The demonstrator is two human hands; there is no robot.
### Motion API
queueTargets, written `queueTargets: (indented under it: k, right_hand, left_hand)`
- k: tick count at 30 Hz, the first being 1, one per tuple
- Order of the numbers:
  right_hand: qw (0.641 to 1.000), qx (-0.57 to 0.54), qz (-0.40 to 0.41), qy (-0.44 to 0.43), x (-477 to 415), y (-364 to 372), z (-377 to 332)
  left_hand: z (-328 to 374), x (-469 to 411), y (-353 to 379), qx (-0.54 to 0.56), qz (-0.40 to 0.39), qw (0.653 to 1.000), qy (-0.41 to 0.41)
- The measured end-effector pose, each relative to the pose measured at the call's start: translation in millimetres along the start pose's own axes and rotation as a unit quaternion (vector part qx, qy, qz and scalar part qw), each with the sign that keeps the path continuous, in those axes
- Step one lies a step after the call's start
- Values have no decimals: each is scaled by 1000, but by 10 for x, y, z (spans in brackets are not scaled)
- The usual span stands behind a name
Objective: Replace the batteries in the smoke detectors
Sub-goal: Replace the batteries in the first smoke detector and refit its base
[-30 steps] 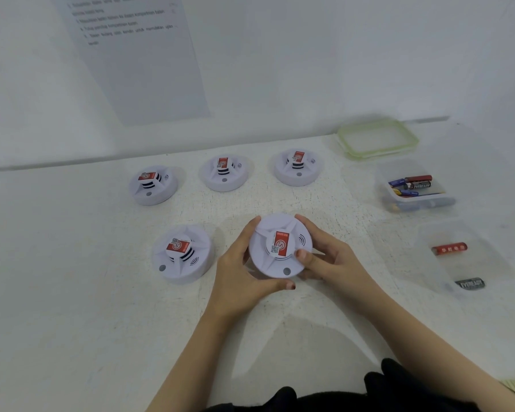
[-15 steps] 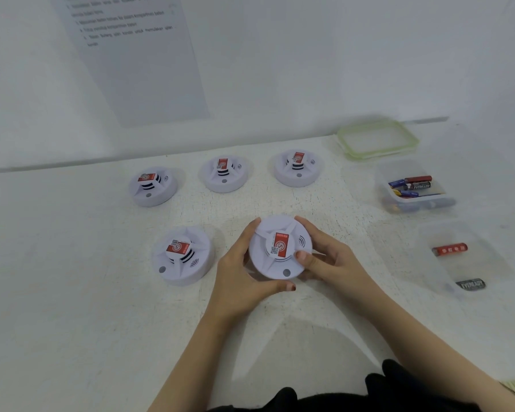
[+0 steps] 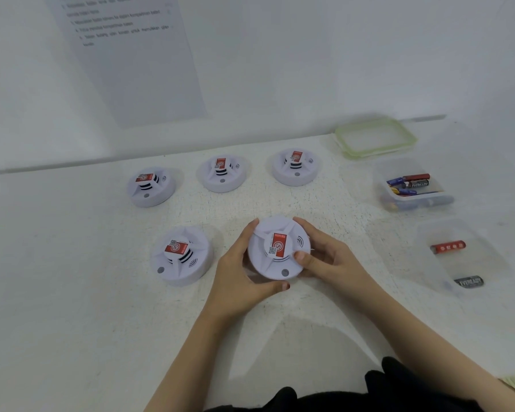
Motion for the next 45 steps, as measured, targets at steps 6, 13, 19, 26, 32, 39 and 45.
queueTargets:
  k: [6,13,19,26,32,39,45]
  right_hand:
    - [992,118,33,-40,-52,-54,59]
    - [925,359,87,-86,-218,-319,65]
    - [900,430,70,-31,-338,-402,105]
    - [894,442,65,-34,-326,-372,129]
    - [892,444,73,-45,-334,-376,136]
    - [890,446,76,-55,-320,-375,128]
    - [904,398,126,-91,-270,-365,89]
  left_hand:
    - [23,-25,13,-7,-5,1000,3]
    - [112,-275,168,-54,-43,997,42]
    - [31,-415,301,-101,-59,992,53]
    - [-4,-408,282,-182,-50,980,58]
    - [19,-371,263,-188,-44,979,70]
    - [67,-350,255,-194,-26,978,77]
    - [26,-274,204,-204,-27,978,29]
Point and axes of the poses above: each hand's wrist, its own x-axis away from the middle knuckle, its own y-axis out of the palm, z = x × y, the point moved 5 cm from there along -x, towards the middle knuckle, and after that the axes turned 9 degrees about z, right-handed, at the moved point
